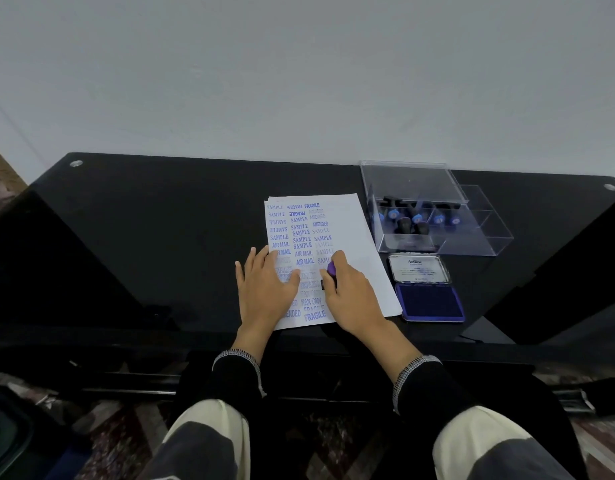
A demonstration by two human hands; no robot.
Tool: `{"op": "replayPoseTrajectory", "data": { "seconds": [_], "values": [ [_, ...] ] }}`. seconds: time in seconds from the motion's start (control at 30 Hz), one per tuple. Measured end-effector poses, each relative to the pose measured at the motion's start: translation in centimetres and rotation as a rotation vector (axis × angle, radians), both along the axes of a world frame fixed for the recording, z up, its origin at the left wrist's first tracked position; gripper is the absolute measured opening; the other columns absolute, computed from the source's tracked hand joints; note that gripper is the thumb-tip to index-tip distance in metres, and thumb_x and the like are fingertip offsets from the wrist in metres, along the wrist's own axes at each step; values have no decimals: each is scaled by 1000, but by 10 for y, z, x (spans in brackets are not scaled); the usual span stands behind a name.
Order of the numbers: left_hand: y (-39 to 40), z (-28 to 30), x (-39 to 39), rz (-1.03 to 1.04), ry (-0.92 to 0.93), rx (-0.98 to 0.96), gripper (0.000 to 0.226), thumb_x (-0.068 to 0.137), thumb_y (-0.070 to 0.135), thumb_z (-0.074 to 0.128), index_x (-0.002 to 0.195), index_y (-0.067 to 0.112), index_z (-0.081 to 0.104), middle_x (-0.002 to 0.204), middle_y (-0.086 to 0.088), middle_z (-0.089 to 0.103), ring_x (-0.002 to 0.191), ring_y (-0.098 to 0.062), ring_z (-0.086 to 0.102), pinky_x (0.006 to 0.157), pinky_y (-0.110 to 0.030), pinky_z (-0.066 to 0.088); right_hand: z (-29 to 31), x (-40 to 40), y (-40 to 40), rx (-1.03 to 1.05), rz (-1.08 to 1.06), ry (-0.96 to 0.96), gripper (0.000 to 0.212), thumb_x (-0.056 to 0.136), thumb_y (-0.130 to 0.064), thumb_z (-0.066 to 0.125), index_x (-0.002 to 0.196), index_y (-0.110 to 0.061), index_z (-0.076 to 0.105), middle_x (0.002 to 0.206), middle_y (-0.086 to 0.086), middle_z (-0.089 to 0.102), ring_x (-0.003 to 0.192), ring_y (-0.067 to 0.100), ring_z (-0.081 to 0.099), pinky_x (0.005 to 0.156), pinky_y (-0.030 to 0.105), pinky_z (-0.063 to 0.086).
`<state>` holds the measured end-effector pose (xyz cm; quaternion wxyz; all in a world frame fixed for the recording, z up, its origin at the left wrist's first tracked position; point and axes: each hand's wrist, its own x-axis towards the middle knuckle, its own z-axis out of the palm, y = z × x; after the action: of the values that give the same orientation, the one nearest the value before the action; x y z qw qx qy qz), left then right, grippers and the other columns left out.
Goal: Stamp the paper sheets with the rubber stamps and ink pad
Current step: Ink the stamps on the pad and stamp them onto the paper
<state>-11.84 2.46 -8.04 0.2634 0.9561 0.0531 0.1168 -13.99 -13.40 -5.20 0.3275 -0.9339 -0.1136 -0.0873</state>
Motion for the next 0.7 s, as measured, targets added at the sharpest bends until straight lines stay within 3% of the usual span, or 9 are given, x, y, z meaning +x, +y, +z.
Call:
{"op": "replayPoseTrajectory", "data": {
  "seconds": [0.2,0.53,0.7],
  "values": [
    [0,0,-1,-3,-6,-10,62,92,48,55,142,13,43,153,0,35,148,-18,14,120,-43,0,-12,-8,1,2,-23,-60,18,100,-25,41,88,-19,29,73,-1,43,64,21,42,57,32,37],
    [0,0,-1,1,-11,-15,62,92,47,56,142,13,44,153,-1,36,148,-18,15,120,-43,1,1,7,-1,15,11,41,16,100,-24,42,91,-17,31,67,-8,41,56,11,41,50,27,29],
    [0,0,-1,0,-9,-12,62,92,47,55,142,13,43,153,0,36,148,-17,14,120,-43,0,6,18,-2,8,21,98,17,98,-23,44,91,-16,31,70,1,48,62,25,46,55,35,36]
  ]
}}
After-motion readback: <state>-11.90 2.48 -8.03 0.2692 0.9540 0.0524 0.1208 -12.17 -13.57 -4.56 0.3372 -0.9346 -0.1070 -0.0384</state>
